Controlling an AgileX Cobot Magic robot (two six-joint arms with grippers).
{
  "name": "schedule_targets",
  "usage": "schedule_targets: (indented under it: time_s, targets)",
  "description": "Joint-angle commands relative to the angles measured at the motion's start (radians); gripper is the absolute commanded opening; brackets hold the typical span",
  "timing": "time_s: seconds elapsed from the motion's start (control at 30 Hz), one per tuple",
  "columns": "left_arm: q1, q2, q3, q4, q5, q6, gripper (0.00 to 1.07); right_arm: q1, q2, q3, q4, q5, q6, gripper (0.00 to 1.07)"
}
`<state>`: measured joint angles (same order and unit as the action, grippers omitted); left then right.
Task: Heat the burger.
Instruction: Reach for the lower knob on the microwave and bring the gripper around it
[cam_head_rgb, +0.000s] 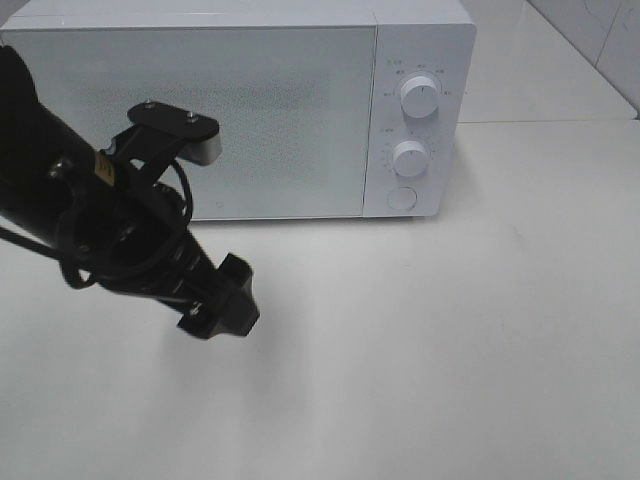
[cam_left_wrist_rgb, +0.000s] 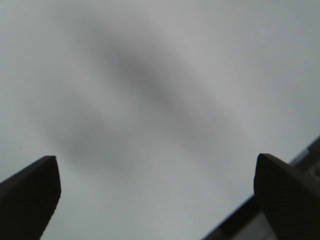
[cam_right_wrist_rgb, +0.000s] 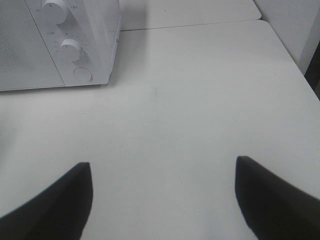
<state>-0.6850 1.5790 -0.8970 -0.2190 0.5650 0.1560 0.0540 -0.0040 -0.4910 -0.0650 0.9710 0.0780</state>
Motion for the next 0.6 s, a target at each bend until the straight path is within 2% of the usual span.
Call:
schedule_targets:
  time_s: [0.03,0.1,0.13,0.2,0.23,0.27,0.33,0.37,0.4,0.43,0.53,0.6]
  targets:
    - [0.025,-0.030,0.003,-0.008,0.188,-0.036,0.98,-0.005,-0.026,0.003,0.001,-0.009,-0.003,0.76]
    - [0.042,-0.035,0.003,-0.008,0.216,-0.054,0.98,-0.005,-0.026,0.003,0.001,-0.009,-0.003,0.76]
    - [0.084,-0.051,0.003,-0.008,0.256,-0.071,0.98,-0.005,-0.026,0.003,0.001,-0.009,-0.003,0.76]
    - [0.112,-0.060,0.003,-0.008,0.276,-0.072,0.98,-0.005,-0.026,0.003,0.001,-0.009,-0.003,0.76]
    - [0.176,-0.085,0.003,-0.009,0.305,-0.073,0.98,-0.005,-0.026,0.003,0.001,-0.009,-0.003,0.76]
    - [0.176,-0.085,0.003,-0.009,0.305,-0.073,0.98,-0.005,-0.026,0.003,0.001,-0.009,-0.003,0.76]
    - [0.315,-0.133,0.003,-0.009,0.364,-0.074,0.98,-0.005,-0.026,0.003,0.001,-0.009,-0.003,0.76]
    - [0.315,-0.133,0.003,-0.009,0.364,-0.074,0.98,-0.005,-0.026,0.003,0.001,-0.009,-0.003,0.76]
    - [0.356,-0.146,0.003,-0.008,0.384,-0.073,0.98,-0.005,-0.026,0.003,0.001,-0.009,-0.003,0.76]
    - [0.433,-0.175,0.003,-0.001,0.423,-0.068,0.98,-0.005,-0.026,0.003,0.001,-0.009,-0.003,0.76]
    - [0.462,-0.186,0.003,0.004,0.438,-0.067,0.98,-0.005,-0.026,0.003,0.001,-0.009,-0.003,0.76]
    - [0.546,-0.232,0.003,0.032,0.498,-0.067,0.98,-0.005,-0.026,0.003,0.001,-0.009,-0.003,0.76]
